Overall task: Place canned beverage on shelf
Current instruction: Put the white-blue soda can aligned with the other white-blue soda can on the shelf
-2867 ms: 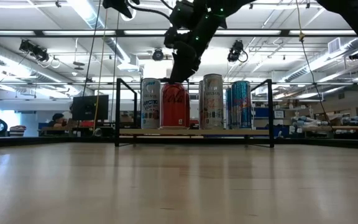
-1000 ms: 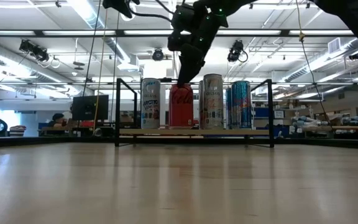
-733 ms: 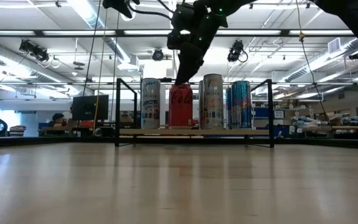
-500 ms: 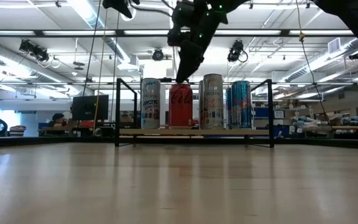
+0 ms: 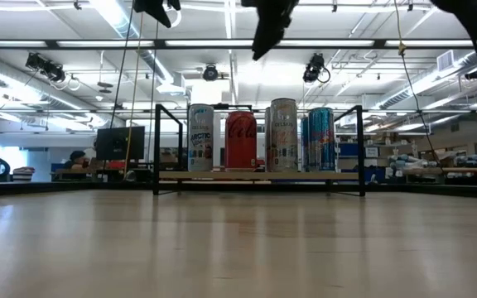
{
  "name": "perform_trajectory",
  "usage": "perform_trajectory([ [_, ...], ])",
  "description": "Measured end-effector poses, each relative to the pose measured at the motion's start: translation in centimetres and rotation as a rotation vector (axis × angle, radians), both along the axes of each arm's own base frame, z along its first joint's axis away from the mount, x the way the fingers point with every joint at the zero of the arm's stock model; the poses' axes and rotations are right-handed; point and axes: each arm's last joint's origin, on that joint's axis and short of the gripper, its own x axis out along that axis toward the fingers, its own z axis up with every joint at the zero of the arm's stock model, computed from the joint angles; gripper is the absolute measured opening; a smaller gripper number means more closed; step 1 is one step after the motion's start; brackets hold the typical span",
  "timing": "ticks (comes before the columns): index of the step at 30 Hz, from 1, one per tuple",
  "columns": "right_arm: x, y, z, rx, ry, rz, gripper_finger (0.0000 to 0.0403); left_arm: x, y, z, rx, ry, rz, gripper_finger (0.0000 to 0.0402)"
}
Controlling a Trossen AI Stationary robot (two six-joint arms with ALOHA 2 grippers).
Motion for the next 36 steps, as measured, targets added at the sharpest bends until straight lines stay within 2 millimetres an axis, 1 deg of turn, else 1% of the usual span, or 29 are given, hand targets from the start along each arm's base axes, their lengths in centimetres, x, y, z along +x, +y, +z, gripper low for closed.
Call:
perform_trajectory([
  [6,-2.7,2.1,1.3,0.004,0.078,-0.005,0.0332,0.6,-0.9,0.0,0.010,0.004,-0.055,0.0316],
  [10,-3.2,3.4,2.0,0.015,0.060,0.000,0.0332,1.3,-2.0,0.0,0.011,0.005,-0.107,0.0316],
  [13,-3.7,4.3,2.4,0.017,0.062,0.018,0.0332,1.9,-3.2,0.0,0.002,0.000,-0.146,0.0316],
  [16,-3.9,5.1,2.3,0.034,0.099,0.021,0.0332,2.4,-4.6,0.1,-0.022,-0.015,-0.170,0.0315],
  [21,-4.0,6.3,2.2,0.051,0.119,0.026,0.0332,3.2,-7.7,0.3,-0.064,-0.036,-0.234,0.0316],
  [25,-3.8,7.7,2.2,0.066,0.115,0.036,0.0332,3.7,-10.1,0.3,-0.108,-0.046,-0.271,0.0315],
  [29,-3.6,9.4,2.2,0.080,0.112,0.058,0.0332,4.1,-12.5,0.3,-0.114,-0.042,-0.329,0.0315],
  [32,-3.5,10.7,2.2,0.093,0.109,0.070,0.0332,4.2,-14.4,0.3,-0.087,-0.033,-0.376,0.0316],
  [36,-3.5,12.5,2.2,0.084,0.106,0.067,0.0332,3.4,-16.7,0.2,-0.069,-0.018,-0.427,0.0316],
])
